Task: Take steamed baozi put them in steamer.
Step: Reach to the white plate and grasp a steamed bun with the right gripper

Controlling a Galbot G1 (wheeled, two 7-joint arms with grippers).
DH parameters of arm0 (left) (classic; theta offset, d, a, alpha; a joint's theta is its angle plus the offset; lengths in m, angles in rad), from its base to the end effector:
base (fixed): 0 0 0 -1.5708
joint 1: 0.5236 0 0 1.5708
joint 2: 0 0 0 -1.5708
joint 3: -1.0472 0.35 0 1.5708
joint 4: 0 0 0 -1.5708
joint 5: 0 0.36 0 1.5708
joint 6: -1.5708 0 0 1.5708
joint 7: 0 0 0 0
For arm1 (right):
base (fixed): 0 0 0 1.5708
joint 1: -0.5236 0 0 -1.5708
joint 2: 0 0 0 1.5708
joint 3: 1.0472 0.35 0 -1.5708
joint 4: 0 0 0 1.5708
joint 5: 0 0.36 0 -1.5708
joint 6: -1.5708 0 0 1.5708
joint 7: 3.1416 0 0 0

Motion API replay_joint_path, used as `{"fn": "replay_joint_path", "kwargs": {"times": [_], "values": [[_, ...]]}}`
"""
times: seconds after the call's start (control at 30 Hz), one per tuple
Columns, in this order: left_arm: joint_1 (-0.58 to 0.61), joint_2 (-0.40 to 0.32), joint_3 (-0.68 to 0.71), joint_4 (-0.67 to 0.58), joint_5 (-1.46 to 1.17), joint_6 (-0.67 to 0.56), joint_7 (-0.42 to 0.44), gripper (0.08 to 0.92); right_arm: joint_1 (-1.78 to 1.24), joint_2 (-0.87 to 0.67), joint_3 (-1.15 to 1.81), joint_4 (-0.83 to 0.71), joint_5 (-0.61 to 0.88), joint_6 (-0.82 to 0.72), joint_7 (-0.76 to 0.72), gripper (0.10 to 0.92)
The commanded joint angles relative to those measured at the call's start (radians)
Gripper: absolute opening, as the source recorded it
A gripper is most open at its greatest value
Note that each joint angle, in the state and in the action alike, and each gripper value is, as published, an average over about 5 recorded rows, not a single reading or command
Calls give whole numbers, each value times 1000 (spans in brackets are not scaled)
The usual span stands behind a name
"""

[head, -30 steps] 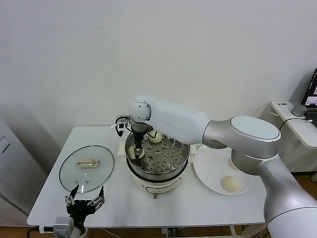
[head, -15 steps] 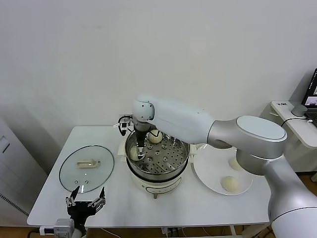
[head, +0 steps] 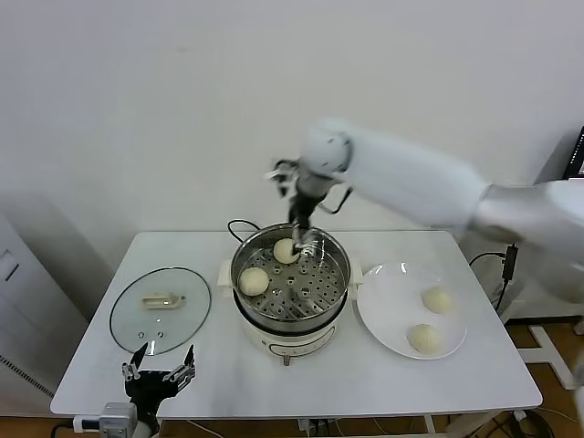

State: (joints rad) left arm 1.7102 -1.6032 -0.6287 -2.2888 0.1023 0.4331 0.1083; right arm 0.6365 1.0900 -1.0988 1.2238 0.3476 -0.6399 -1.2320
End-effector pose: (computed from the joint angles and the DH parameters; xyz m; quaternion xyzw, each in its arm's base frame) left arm 0.1423 0.0248 -0.2558 0.0133 -0.9798 -0.0487 0.1935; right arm 0.5735 0.0813 0.0475 0.5183 -0.5851 0.5031 0.3687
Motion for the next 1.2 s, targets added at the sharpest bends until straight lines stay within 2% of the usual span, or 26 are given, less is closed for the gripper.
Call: {"fn": "replay_joint_path", "kwargs": {"times": [0.03, 0.3, 0.7, 0.93, 1.2], "values": [[2, -1, -2, -3, -1, 8, 2, 823, 154, -394, -33, 118, -38, 145, -106, 823], [11, 6, -17, -7, -12, 14, 8, 823, -111, -504, 153, 69, -260, 295, -152, 823], [15, -8, -20, -9, -52, 25, 20, 823, -587, -415, 473, 16, -545, 466, -175, 823], [12, -9, -29, 12, -54, 27, 18, 823, -676, -359, 513, -21, -608, 502, -179, 823], [3, -8, -37, 13, -55, 35, 17, 823, -722, -338, 510, -11, -621, 460, -171, 823]]}}
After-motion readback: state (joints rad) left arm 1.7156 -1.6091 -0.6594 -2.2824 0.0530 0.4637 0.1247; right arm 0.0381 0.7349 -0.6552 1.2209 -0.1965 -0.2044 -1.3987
